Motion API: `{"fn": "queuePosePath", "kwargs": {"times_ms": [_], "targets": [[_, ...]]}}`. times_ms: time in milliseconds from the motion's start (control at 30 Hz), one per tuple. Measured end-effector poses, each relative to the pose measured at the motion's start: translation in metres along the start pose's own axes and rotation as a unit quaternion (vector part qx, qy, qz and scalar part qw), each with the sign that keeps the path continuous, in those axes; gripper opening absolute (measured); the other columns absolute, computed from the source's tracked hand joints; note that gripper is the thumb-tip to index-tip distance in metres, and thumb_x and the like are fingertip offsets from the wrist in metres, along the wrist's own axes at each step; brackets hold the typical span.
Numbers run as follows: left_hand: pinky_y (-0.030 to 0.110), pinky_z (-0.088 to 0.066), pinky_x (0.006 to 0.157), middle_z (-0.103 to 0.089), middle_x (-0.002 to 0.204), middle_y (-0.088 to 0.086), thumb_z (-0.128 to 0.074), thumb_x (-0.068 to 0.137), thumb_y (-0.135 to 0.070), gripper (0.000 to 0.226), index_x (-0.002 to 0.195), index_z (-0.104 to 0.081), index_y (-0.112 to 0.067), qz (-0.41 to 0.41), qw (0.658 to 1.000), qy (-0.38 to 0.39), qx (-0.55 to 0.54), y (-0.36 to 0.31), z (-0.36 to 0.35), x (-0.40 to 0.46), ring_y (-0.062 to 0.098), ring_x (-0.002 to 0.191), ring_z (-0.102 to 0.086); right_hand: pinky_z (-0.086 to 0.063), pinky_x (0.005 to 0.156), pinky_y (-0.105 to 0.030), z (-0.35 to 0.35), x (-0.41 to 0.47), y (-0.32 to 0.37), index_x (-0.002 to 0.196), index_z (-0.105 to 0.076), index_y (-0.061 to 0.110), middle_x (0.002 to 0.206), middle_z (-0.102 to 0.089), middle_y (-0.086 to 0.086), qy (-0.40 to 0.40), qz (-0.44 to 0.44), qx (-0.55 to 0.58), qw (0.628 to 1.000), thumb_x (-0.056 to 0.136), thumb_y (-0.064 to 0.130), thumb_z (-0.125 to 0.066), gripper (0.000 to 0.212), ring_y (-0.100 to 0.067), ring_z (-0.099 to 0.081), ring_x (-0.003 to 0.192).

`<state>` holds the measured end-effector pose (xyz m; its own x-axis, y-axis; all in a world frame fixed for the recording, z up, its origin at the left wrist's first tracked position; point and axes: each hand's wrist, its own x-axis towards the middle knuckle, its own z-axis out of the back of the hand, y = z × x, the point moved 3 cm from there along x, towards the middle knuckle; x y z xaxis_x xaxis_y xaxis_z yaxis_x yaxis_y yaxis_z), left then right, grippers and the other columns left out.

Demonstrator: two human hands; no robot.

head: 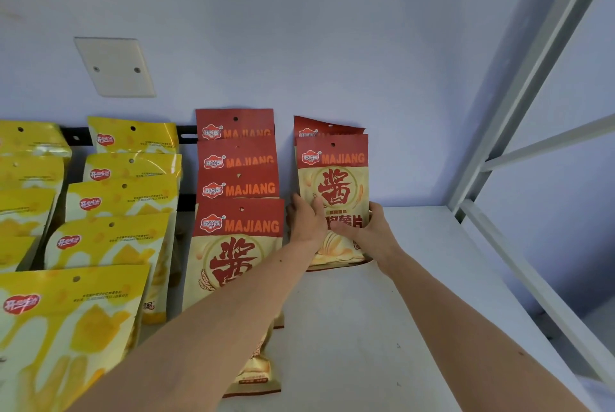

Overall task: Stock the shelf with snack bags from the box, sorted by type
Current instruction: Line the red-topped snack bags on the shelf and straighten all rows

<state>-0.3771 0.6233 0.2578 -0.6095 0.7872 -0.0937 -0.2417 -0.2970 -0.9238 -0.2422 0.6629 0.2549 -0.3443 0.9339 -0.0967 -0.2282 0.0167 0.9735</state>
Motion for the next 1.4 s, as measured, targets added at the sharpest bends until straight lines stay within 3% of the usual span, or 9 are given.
{"fn": "queuePosePath", "kwargs": {"times_ms": [67,133,267,400,567,667,833,1200,1400], "targets": [[0.048,-0.040,0.105,-0.042,0.137,0.014,-0.034,0.101,-0.039,0.049,0.139,-0.026,-0.009,-0.012,0.999,-0.010,0.029,-0.002,0.001,-0.006,0.031,0.130,-0.042,-0.057,0.078,-0.029,0.003,-0.004,0.001,0.131,-0.034,0.020,0.118,-0.058,0.003,-0.001,-0.008,0.005,1.000,0.072,0.029,-0.085,0.078,-0.016,-0.064,0.105],[0.047,-0.033,0.111,-0.032,0.149,0.015,-0.034,0.102,-0.038,0.060,0.150,-0.013,-0.007,-0.014,0.998,-0.016,0.056,-0.003,0.001,-0.012,0.031,0.139,-0.031,-0.058,0.076,-0.030,0.007,-0.009,0.001,0.132,-0.035,0.021,0.115,-0.057,0.006,-0.006,-0.012,0.005,1.000,0.076,0.032,-0.082,0.075,-0.015,-0.064,0.102],[0.042,-0.023,0.115,-0.019,0.157,0.016,-0.037,0.103,-0.033,0.068,0.152,0.000,-0.004,-0.008,0.995,-0.029,0.093,-0.005,0.004,-0.031,0.031,0.145,-0.020,-0.058,0.085,-0.044,0.016,-0.019,0.000,0.138,-0.037,0.019,0.129,-0.055,0.001,-0.034,-0.010,-0.022,0.999,0.079,0.042,-0.077,0.074,-0.018,-0.064,0.105],[0.041,-0.017,0.118,-0.014,0.158,0.017,-0.041,0.101,-0.025,0.070,0.151,0.001,-0.001,-0.044,0.989,-0.027,0.138,-0.007,0.004,-0.054,0.032,0.146,-0.014,-0.044,0.075,-0.019,0.026,-0.038,0.002,0.140,-0.040,0.012,0.133,-0.052,-0.002,-0.089,0.011,-0.103,0.991,0.094,0.043,-0.058,0.058,-0.013,-0.051,0.105],[0.046,-0.020,0.118,-0.015,0.156,0.019,-0.044,0.099,-0.018,0.069,0.151,-0.002,-0.001,-0.081,0.978,-0.021,0.192,-0.002,0.003,-0.094,0.034,0.145,-0.015,-0.037,0.090,-0.026,0.038,-0.069,0.000,0.135,-0.047,0.010,0.131,-0.056,-0.005,-0.117,0.020,-0.163,0.980,0.096,0.040,-0.055,0.050,-0.018,-0.053,0.114],[0.047,-0.021,0.117,-0.014,0.156,0.019,-0.044,0.098,-0.018,0.068,0.151,-0.004,-0.003,-0.103,0.971,0.008,0.213,0.005,0.002,-0.122,0.034,0.144,-0.016,-0.038,0.094,-0.028,0.043,-0.098,-0.002,0.134,-0.048,0.009,0.131,-0.057,-0.006,-0.130,0.025,-0.195,0.972,0.096,0.038,-0.055,0.048,-0.022,-0.053,0.120],[0.043,-0.007,0.121,0.008,0.161,0.013,-0.040,0.102,-0.018,0.069,0.152,0.004,-0.005,-0.156,0.939,0.091,0.292,0.018,0.009,-0.185,0.030,0.149,0.006,-0.042,0.097,-0.033,0.052,-0.163,-0.012,0.129,-0.052,0.009,0.128,-0.058,-0.007,-0.159,0.033,-0.256,0.953,0.095,0.034,-0.057,0.043,-0.024,-0.052,0.121],[0.041,-0.004,0.121,0.010,0.161,0.013,-0.039,0.101,-0.018,0.068,0.153,0.003,-0.007,-0.235,0.885,0.217,0.338,0.054,0.014,-0.354,0.029,0.149,0.006,-0.046,0.096,-0.038,0.079,-0.362,-0.053,0.127,-0.055,0.013,0.125,-0.060,-0.006,-0.238,0.001,-0.335,0.912,0.095,0.033,-0.057,0.038,-0.024,-0.055,0.117],[0.043,-0.004,0.121,0.006,0.161,0.014,-0.044,0.097,-0.014,0.069,0.153,-0.003,-0.007,-0.319,0.846,0.262,0.338,0.078,-0.020,-0.450,0.029,0.149,0.003,-0.047,0.080,-0.036,0.118,-0.457,-0.091,0.111,-0.061,0.009,0.110,-0.066,-0.009,-0.278,-0.031,-0.339,0.898,0.089,0.028,-0.060,0.029,-0.028,-0.060,0.101]]}}
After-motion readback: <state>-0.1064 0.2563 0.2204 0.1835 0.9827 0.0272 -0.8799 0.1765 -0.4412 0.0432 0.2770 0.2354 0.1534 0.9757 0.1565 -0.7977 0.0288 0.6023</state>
